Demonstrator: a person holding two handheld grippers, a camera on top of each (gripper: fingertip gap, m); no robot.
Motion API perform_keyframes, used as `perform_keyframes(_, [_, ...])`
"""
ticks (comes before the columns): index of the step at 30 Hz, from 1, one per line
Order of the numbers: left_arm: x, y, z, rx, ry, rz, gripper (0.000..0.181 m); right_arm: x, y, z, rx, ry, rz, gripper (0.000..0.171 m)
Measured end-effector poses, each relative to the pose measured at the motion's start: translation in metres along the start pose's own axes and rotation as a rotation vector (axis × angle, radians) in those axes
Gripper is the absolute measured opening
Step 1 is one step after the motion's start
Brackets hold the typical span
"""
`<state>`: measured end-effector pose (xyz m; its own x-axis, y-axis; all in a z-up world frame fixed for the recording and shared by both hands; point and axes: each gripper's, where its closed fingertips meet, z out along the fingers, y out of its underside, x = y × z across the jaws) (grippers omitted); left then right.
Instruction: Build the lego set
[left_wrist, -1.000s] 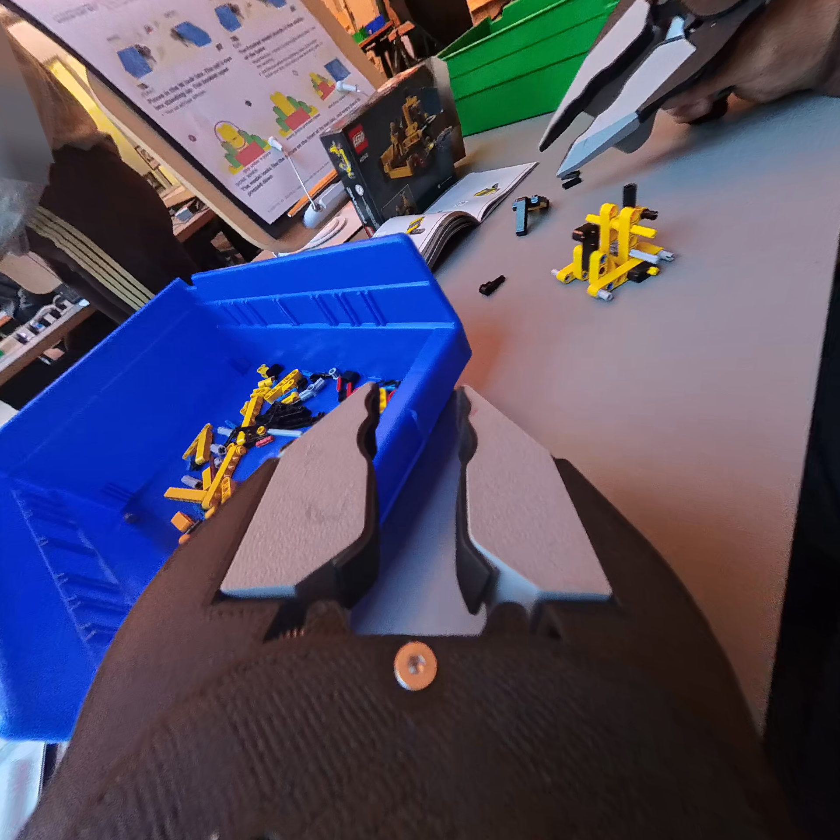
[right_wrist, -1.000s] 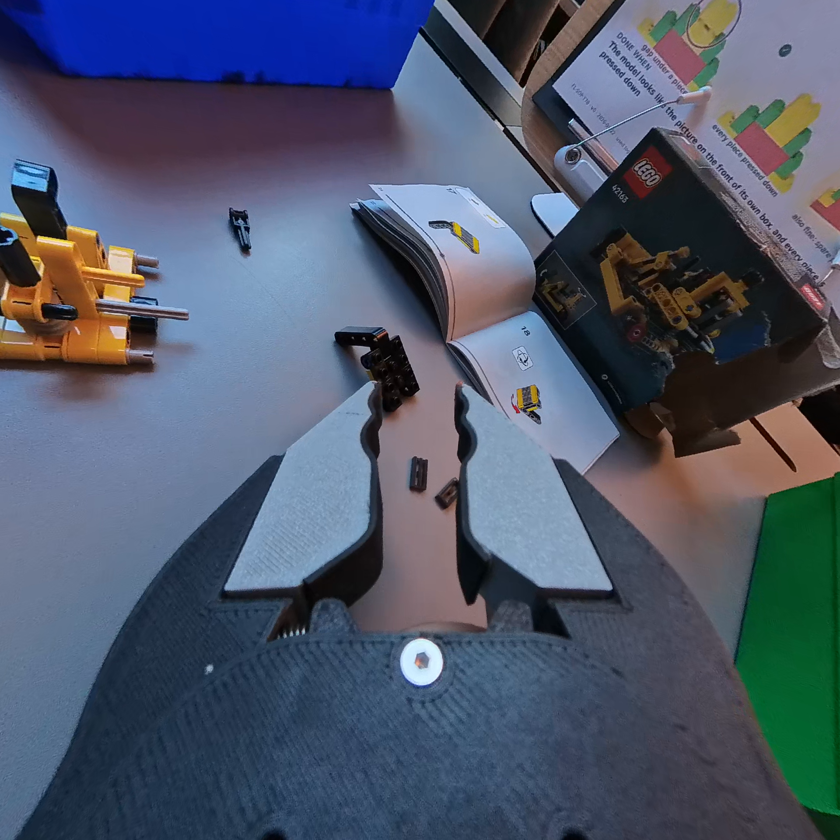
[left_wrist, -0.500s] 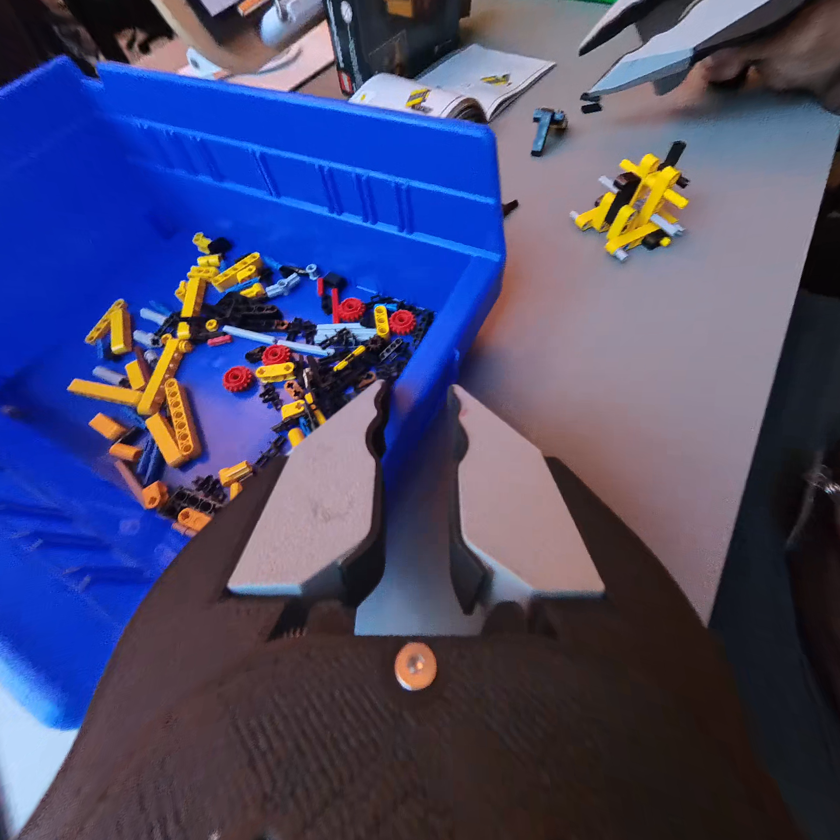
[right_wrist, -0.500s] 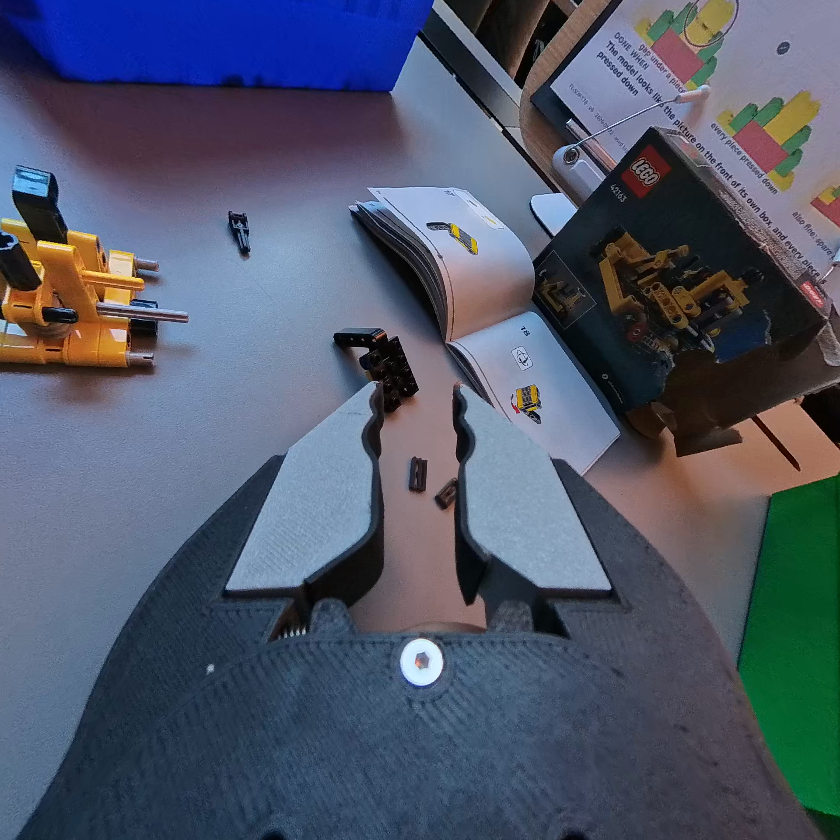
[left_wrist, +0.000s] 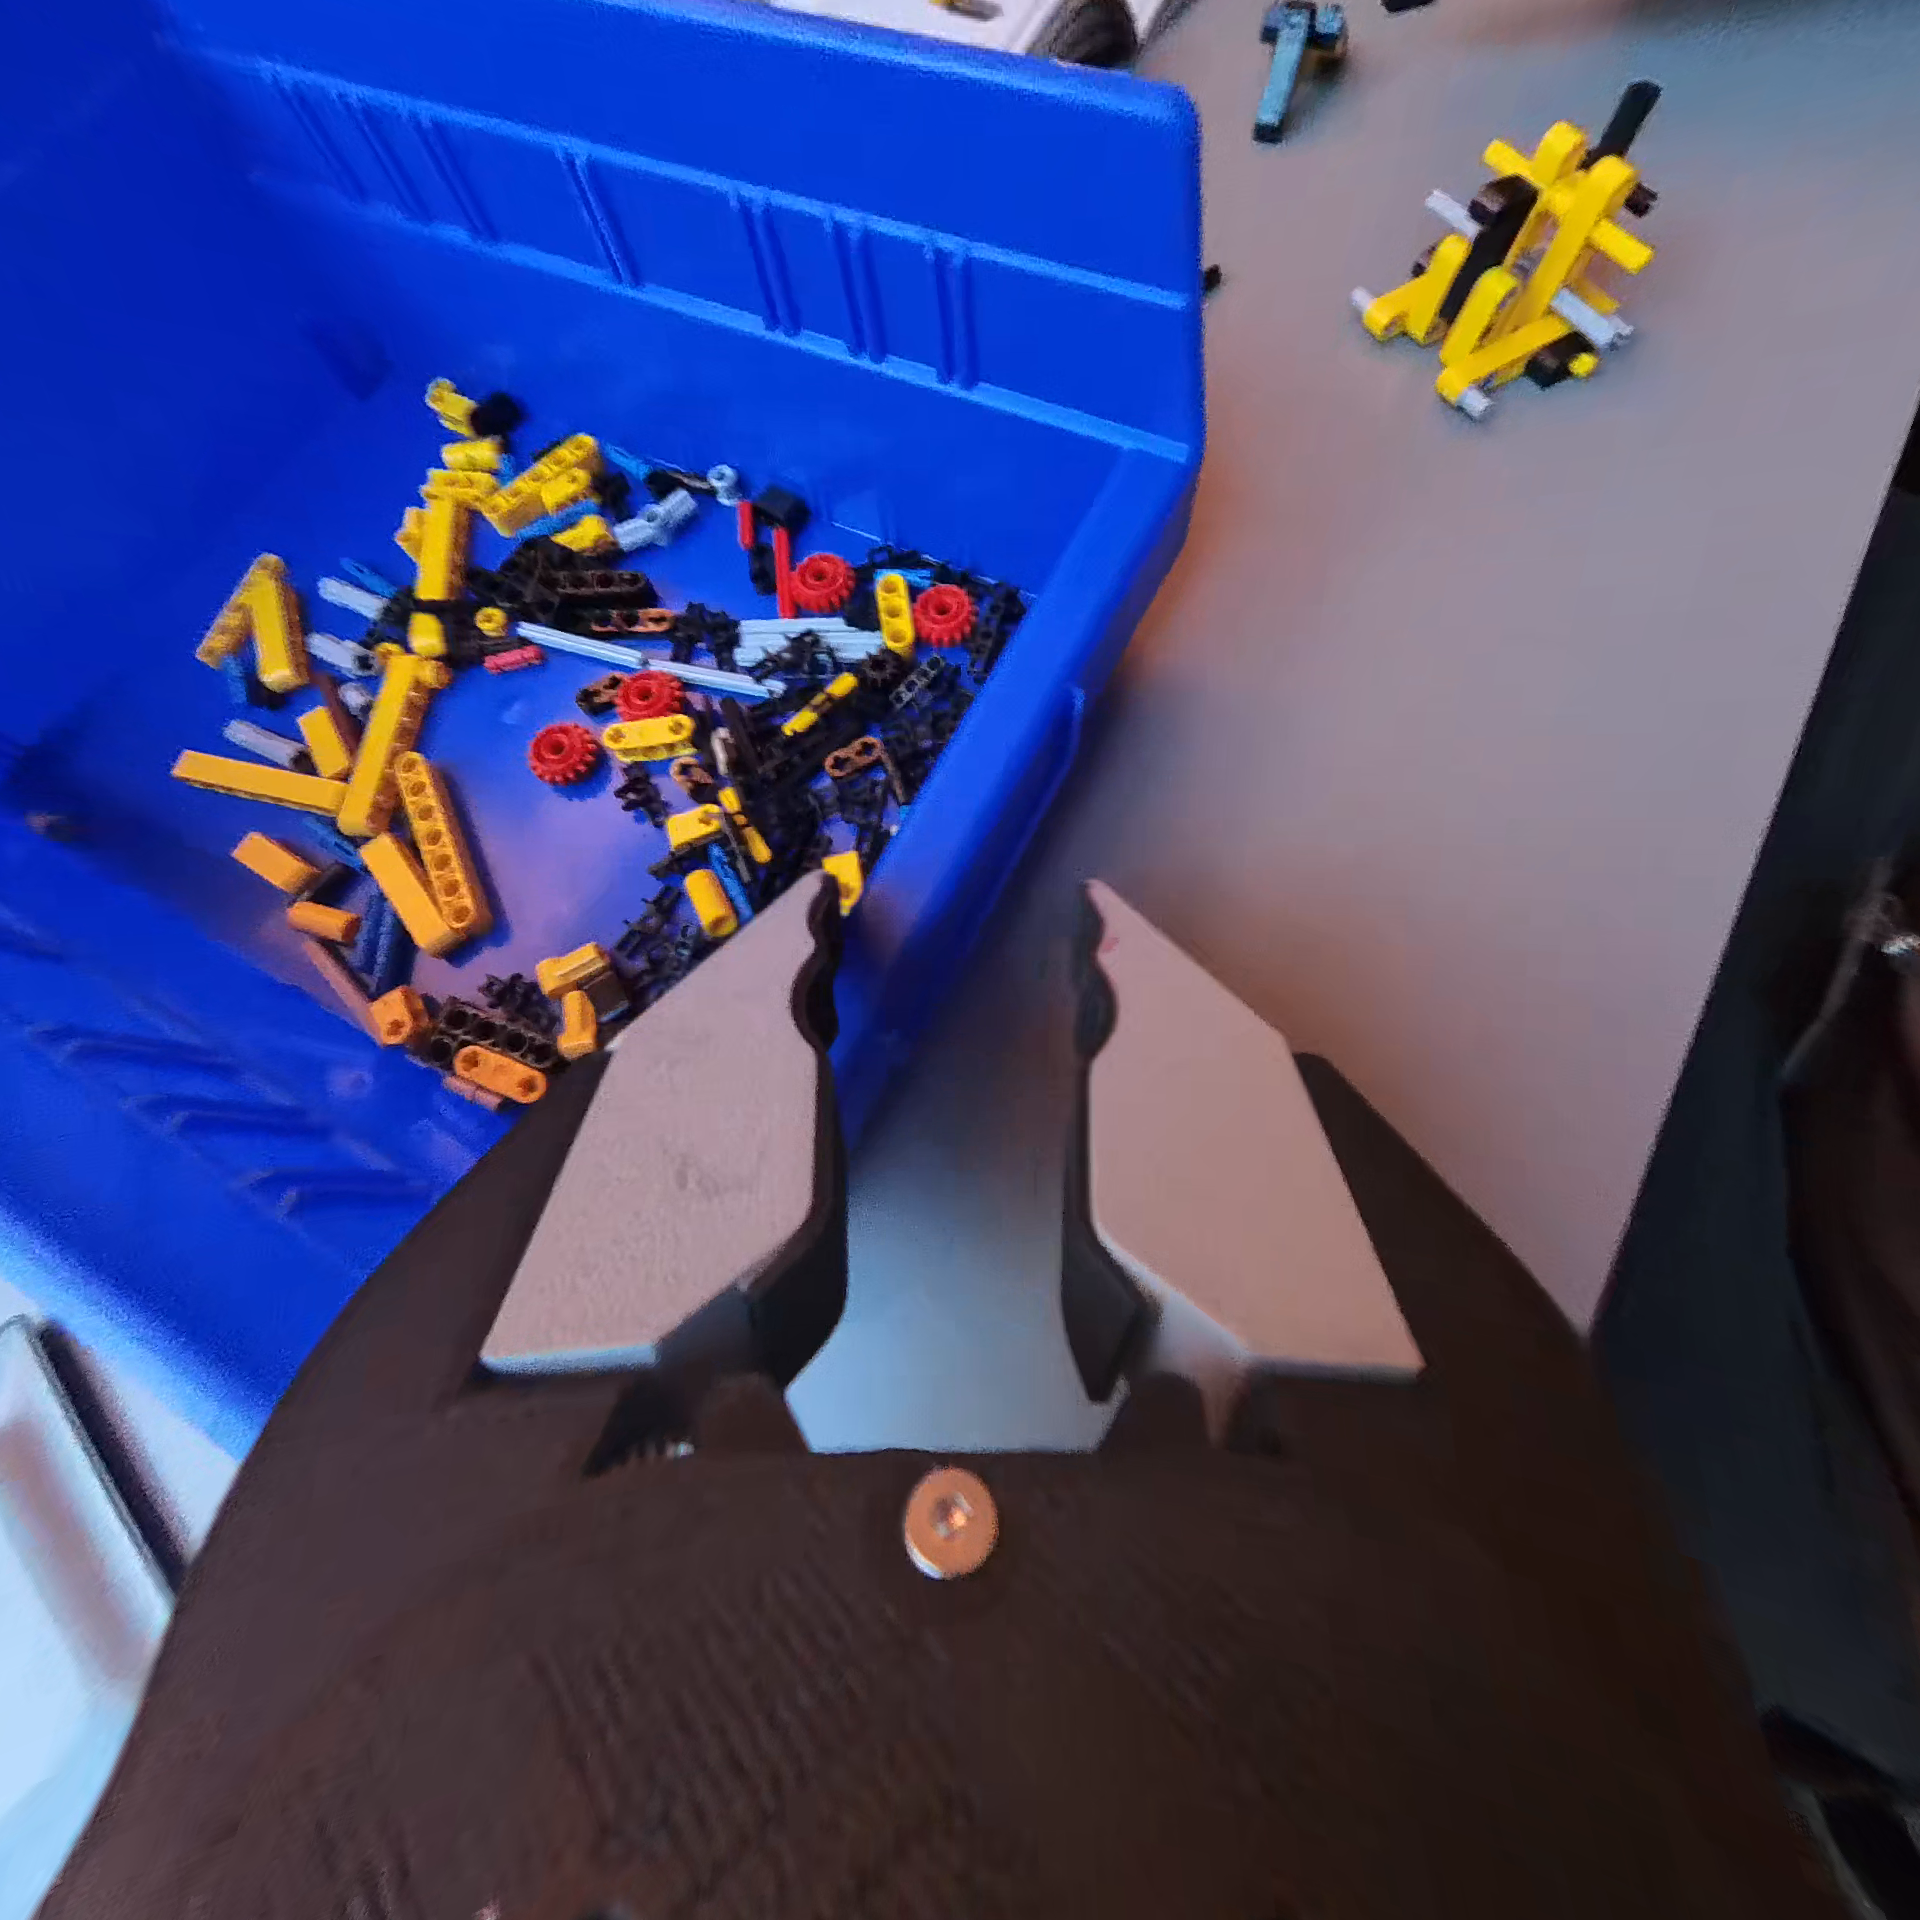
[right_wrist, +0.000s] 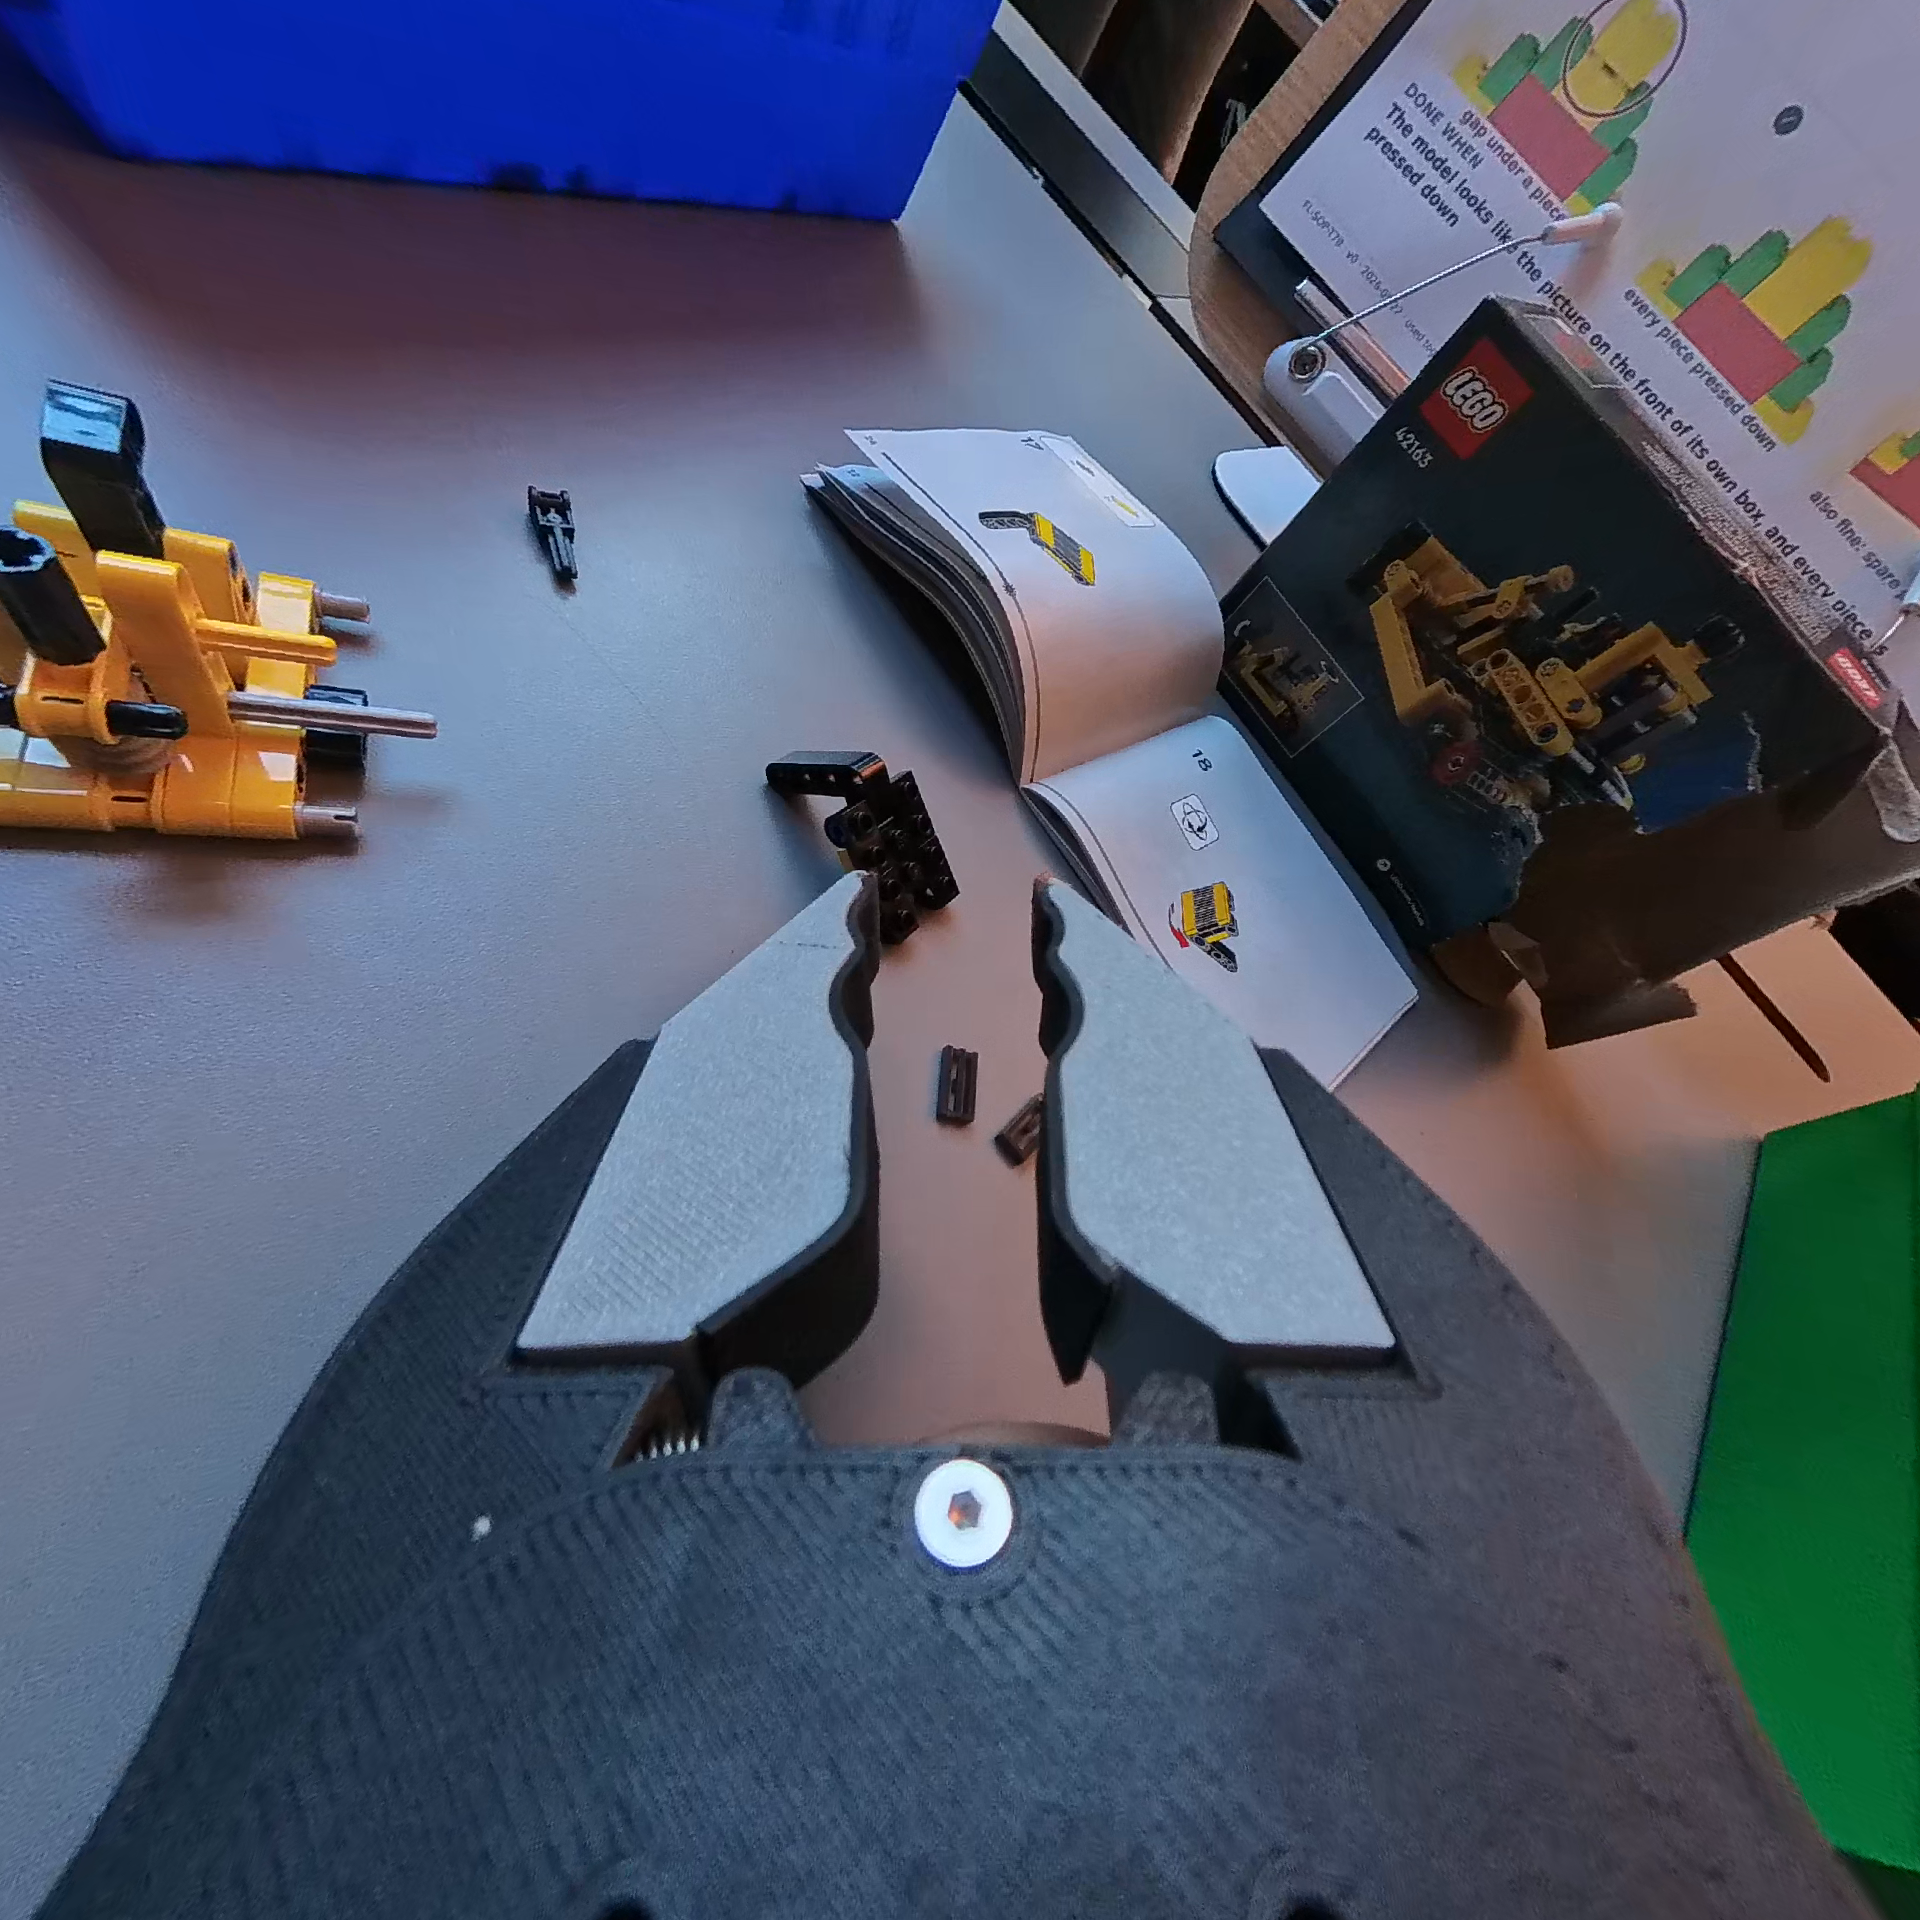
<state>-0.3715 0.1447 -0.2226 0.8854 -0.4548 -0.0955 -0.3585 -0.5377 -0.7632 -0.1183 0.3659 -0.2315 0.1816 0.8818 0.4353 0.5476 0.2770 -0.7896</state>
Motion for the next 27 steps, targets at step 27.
perform_keyframes(27, [-0.006, -0.01, 0.012, -0.077, -0.06, -0.007, 0.081, -0.001, -0.001, 0.0, 0.006, 0.004, -0.013, 0.024])
